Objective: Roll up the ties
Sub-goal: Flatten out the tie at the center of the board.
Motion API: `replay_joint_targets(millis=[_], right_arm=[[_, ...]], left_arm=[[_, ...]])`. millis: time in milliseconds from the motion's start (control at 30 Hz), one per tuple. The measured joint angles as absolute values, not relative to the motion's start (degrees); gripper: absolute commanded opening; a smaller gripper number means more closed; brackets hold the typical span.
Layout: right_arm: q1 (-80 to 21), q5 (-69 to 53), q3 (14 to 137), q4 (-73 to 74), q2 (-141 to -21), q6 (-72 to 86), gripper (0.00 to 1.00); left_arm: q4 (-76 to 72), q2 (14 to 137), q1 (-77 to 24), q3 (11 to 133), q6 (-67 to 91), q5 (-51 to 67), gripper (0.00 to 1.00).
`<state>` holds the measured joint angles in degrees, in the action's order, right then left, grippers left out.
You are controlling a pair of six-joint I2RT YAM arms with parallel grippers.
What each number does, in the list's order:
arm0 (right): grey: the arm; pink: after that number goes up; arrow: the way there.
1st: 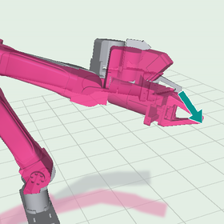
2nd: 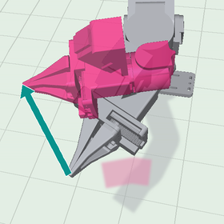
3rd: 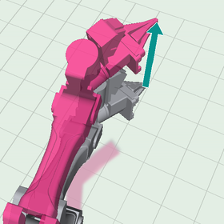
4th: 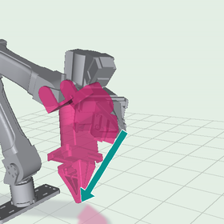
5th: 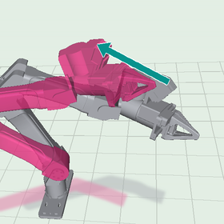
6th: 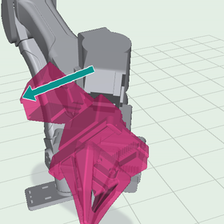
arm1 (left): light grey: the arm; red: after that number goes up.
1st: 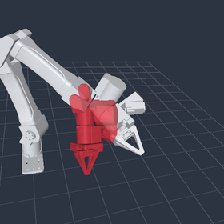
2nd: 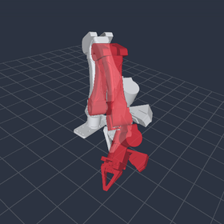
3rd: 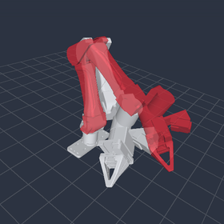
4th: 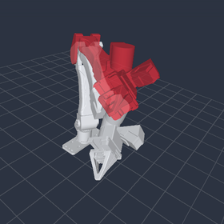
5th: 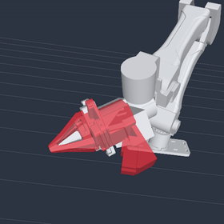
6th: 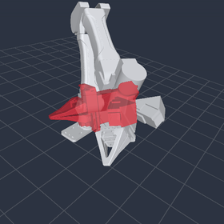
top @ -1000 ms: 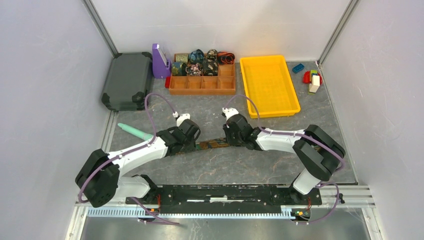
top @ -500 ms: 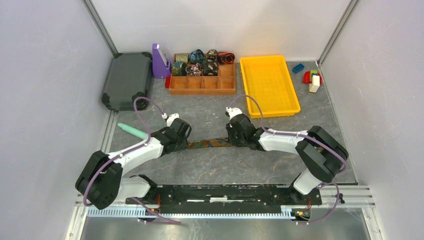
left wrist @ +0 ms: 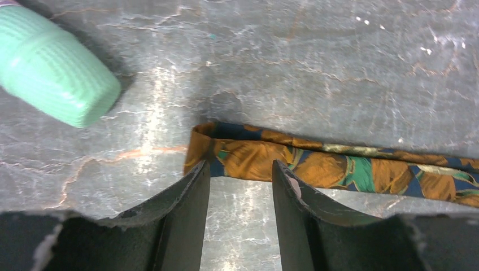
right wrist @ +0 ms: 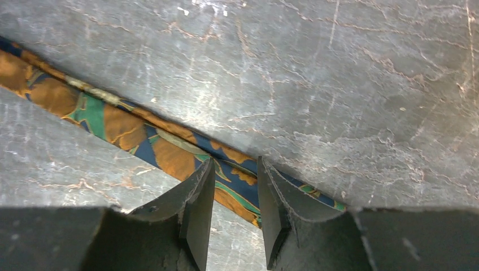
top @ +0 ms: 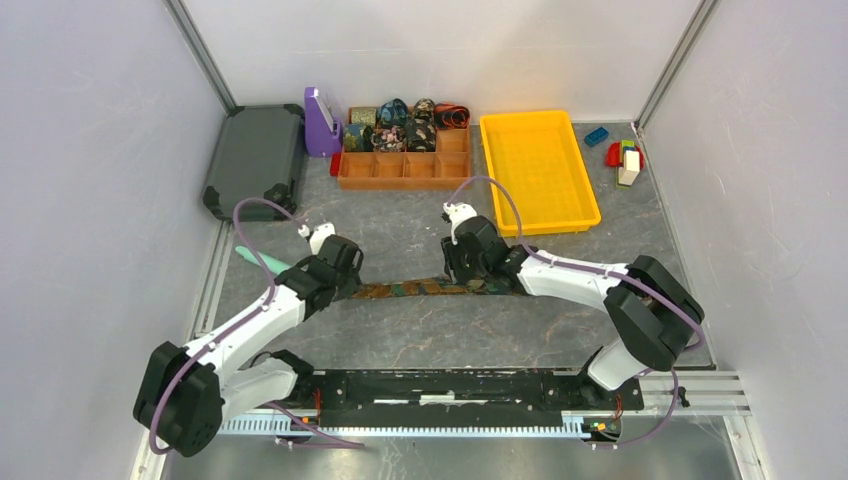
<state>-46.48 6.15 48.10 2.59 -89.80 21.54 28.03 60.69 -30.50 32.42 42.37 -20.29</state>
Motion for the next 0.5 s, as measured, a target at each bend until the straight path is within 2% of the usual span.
replay_joint_targets(millis=[167,500], right_arm=[[-47.66,4.99,48.56,2.28,-89.6,21.58,0.4],[-48.12,3.95,48.53,2.22,-89.6,21.61,0.39]], left_arm=[[28.6,59.79,-26.63,31.46,42.37,-20.38,0.44],[24.99,62.37,-23.05,30.15,41.89,-17.17,0.38]])
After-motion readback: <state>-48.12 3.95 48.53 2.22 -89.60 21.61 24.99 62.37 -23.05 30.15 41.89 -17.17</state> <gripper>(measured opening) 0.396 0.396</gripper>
